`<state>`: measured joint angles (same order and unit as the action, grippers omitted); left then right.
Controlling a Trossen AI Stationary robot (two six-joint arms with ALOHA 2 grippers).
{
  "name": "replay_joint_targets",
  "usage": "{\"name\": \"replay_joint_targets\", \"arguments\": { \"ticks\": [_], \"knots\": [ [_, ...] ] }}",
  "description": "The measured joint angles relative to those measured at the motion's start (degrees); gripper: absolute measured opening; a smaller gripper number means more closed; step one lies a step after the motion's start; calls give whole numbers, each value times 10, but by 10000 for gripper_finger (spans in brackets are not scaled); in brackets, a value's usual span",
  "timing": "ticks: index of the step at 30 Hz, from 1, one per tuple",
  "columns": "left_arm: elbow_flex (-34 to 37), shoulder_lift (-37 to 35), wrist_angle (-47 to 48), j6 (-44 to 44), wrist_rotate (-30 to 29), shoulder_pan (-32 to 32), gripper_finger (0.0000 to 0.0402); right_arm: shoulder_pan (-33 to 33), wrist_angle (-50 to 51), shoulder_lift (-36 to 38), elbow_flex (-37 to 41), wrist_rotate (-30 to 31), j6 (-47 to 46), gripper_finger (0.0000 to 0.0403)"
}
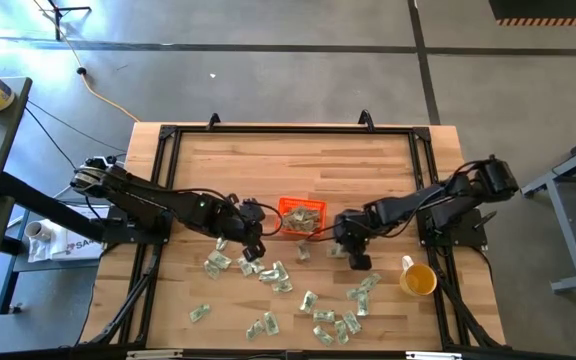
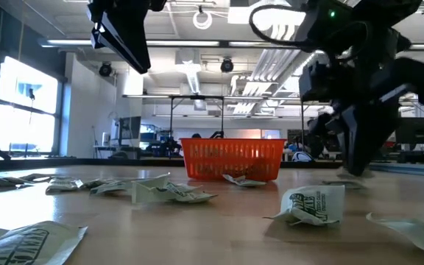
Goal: Pick and place Stevia / Truvia into bins
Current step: Put the light green stevia packet into the orange bin
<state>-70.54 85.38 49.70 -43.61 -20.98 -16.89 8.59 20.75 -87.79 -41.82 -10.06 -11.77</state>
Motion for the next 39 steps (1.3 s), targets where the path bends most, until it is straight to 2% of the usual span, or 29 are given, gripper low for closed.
{"name": "replay_joint_targets", "arguments": {
  "ticks": [4,7,10,13,15,19,24,30,32,34,39],
  "knots": [
    [0,0,0,0,-11,0,113,0,14,47,0,8,-40,17],
    [0,0,2,0,-13,0,113,-12,-7,92,0,43,-59,6],
    [0,0,2,0,-14,0,113,-43,-60,122,0,84,-79,12],
    [0,0,2,1,-24,0,113,-89,-135,126,-1,94,-93,13],
    [0,0,2,1,-26,0,113,-121,-190,108,-2,65,-112,9],
    [0,0,2,1,-26,0,113,-156,-247,46,-2,-48,-150,11],
    [0,0,2,0,-26,0,113,-156,-260,-3,-1,-85,-196,73],
    [0,0,2,-3,-14,0,113,-156,-320,17,-1,-100,-196,176],
    [0,0,5,-8,-4,0,113,-156,-302,39,-2,-100,-174,206],
    [0,0,14,-17,-2,0,113,-150,-236,65,-2,-98,-134,227],
    [0,0,25,-21,-1,0,113,-102,-27,101,-1,-46,-42,239]
  ]
}}
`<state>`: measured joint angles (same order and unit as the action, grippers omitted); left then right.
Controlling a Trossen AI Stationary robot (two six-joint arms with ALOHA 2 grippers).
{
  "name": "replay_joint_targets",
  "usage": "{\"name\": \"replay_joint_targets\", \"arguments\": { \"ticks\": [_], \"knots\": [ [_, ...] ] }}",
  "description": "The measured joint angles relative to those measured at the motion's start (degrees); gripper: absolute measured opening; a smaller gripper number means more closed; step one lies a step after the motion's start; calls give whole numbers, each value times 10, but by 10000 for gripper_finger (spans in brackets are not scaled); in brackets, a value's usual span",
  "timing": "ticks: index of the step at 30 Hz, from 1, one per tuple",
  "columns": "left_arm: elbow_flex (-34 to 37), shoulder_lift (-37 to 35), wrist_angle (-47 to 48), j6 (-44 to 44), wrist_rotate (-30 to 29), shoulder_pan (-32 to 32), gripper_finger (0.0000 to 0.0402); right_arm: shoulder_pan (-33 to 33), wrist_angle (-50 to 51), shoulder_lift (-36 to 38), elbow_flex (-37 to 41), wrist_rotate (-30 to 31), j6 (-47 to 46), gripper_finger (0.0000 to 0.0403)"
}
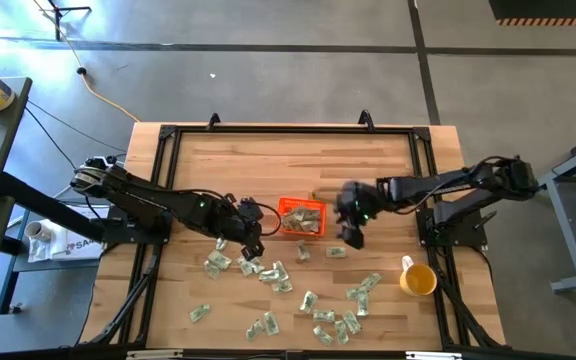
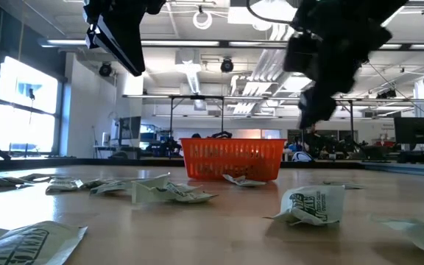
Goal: Pick and place Stevia / Truvia into bins
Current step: Put the light green stevia packet into the orange bin
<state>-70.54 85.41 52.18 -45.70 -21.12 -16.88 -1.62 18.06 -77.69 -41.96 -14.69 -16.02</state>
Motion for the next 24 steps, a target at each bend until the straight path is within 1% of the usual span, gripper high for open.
{"name": "replay_joint_targets", "arguments": {
  "ticks": [3,7,10,13,17,20,24],
  "knots": [
    [0,0,0,3,0,0,113,50,41,-4,0,25,45,240],
    [0,0,2,7,-7,0,113,110,23,-30,0,83,97,239],
    [0,0,3,16,-8,0,113,134,-2,-54,0,110,101,235],
    [0,0,3,19,-9,0,113,144,-18,-82,0,128,92,229],
    [0,0,3,19,-9,0,113,145,-42,-124,0,130,70,213],
    [0,0,5,19,-9,0,113,145,-51,-151,0,130,56,195],
    [0,0,12,19,-9,0,113,148,-58,-163,-2,135,54,163]
  ]
}}
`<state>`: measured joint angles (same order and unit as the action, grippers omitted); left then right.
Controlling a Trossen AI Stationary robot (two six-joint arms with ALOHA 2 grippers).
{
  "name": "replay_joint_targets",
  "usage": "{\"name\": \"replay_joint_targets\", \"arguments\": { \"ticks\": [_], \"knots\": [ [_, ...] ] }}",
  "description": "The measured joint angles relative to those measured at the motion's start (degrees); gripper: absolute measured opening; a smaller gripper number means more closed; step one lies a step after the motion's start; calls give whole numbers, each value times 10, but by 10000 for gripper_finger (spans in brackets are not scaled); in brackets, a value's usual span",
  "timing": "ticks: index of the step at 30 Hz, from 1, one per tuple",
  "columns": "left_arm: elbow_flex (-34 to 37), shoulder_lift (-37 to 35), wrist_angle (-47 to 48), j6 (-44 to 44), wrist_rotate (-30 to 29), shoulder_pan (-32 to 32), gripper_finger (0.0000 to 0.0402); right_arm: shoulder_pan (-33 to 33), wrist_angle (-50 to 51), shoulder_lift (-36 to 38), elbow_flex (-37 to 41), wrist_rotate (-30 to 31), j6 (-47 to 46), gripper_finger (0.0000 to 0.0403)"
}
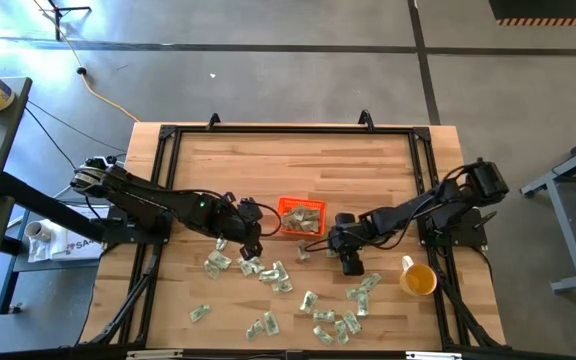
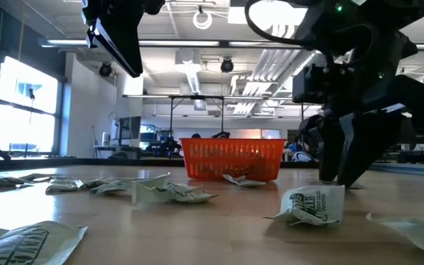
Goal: Pick and place Stevia / Truvia into bins
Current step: Put the light green stevia packet into the orange bin
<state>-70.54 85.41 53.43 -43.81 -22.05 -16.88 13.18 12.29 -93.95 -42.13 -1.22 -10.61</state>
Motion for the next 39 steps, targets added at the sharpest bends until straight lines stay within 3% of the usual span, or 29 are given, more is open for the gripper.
{"name": "replay_joint_targets", "arguments": {
  "ticks": [6,11,19,23,27,31,36,39],
  "knots": [
    [0,0,7,0,0,0,113,-2,9,-1,0,18,-22,82],
    [0,0,8,0,-1,0,113,-16,26,14,2,-8,-101,10],
    [0,0,31,0,-17,0,113,-52,23,142,3,59,-167,7],
    [0,0,42,0,-17,0,113,-104,-54,173,2,73,-162,19],
    [0,-9,57,0,-17,0,113,-163,-139,126,0,-13,-166,38],
    [1,-19,85,0,-17,0,113,-178,-135,54,-47,-75,-162,56],
    [1,-28,104,-11,-13,0,113,-178,-94,-5,-130,-80,-123,90],
    [11,-38,102,-20,-9,0,113,-181,-10,-13,-183,-52,-87,118]
  ]
}}
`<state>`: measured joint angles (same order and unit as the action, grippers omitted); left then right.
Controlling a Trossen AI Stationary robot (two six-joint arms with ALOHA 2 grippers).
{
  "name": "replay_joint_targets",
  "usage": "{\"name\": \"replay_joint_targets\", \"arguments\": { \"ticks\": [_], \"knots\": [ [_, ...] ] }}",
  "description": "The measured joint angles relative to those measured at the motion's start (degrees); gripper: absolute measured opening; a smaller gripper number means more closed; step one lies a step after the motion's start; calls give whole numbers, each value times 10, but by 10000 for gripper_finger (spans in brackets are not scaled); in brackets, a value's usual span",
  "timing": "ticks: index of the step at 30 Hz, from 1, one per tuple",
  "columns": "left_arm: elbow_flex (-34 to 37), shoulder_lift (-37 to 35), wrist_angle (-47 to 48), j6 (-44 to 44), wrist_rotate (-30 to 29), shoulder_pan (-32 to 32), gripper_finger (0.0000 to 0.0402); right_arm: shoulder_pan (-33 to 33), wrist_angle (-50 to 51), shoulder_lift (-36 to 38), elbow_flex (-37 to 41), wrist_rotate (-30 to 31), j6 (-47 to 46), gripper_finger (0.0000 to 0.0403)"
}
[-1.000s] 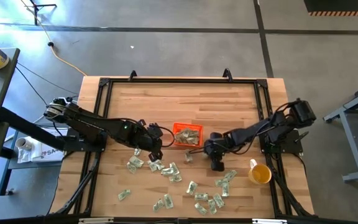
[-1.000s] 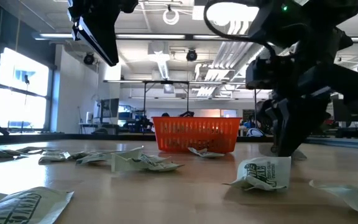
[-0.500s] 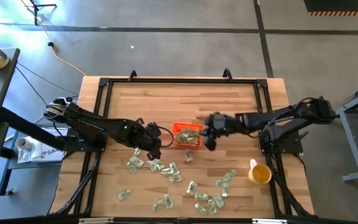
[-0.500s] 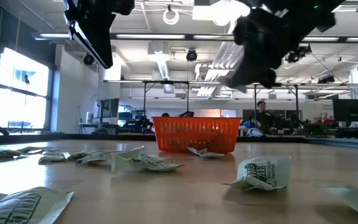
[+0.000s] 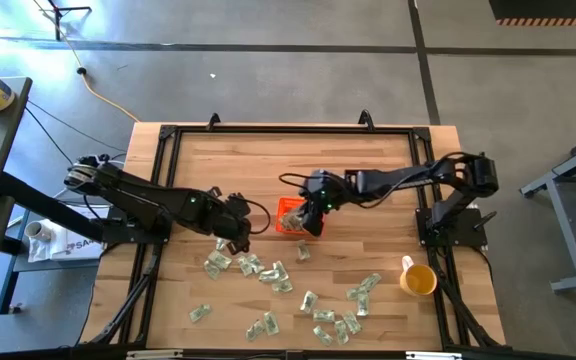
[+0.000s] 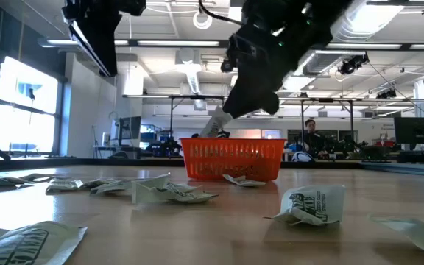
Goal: Pick and place Stevia / Truvia into bins
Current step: Put the light green stevia packet into the orange bin
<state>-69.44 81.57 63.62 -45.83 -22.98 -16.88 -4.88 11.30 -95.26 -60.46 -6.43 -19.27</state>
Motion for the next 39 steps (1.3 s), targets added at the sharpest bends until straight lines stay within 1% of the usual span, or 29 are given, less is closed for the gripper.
{"name": "replay_joint_targets", "arguments": {
  "ticks": [3,5,7,11,14,17,21,24,26,28,33,35,37,39],
  "knots": [
    [36,-26,-37,-16,3,0,113,2,121,0,-45,58,58,147],
    [73,-45,-61,-37,3,0,113,4,177,0,-62,95,79,166],
    [116,-64,-92,-69,17,0,113,4,220,4,-67,118,89,183],
    [197,-80,-96,-202,57,0,113,5,251,17,-69,135,79,210],
    [236,-79,-95,-309,105,0,113,5,269,25,-69,136,63,226],
    [254,-67,-98,-359,140,0,113,5,274,33,-69,138,53,238],
    [256,-46,-106,-376,146,0,113,5,275,37,-69,152,52,245],
    [256,-28,-139,-374,146,0,114,5,275,37,-69,152,51,245],
    [256,-13,-160,-369,145,0,123,5,276,38,-69,153,50,246],
    [256,4,-173,-367,145,0,144,5,278,38,-69,153,50,246],
    [256,34,-168,-389,146,0,217,5,291,38,-69,151,50,246],
    [256,39,-176,-389,147,0,240,5,300,38,-69,151,50,246],
    [256,48,-181,-381,146,0,255,5,307,38,-69,151,50,246],
    [256,58,-196,-366,139,0,259,5,309,38,-69,151,52,246]
  ]
}}
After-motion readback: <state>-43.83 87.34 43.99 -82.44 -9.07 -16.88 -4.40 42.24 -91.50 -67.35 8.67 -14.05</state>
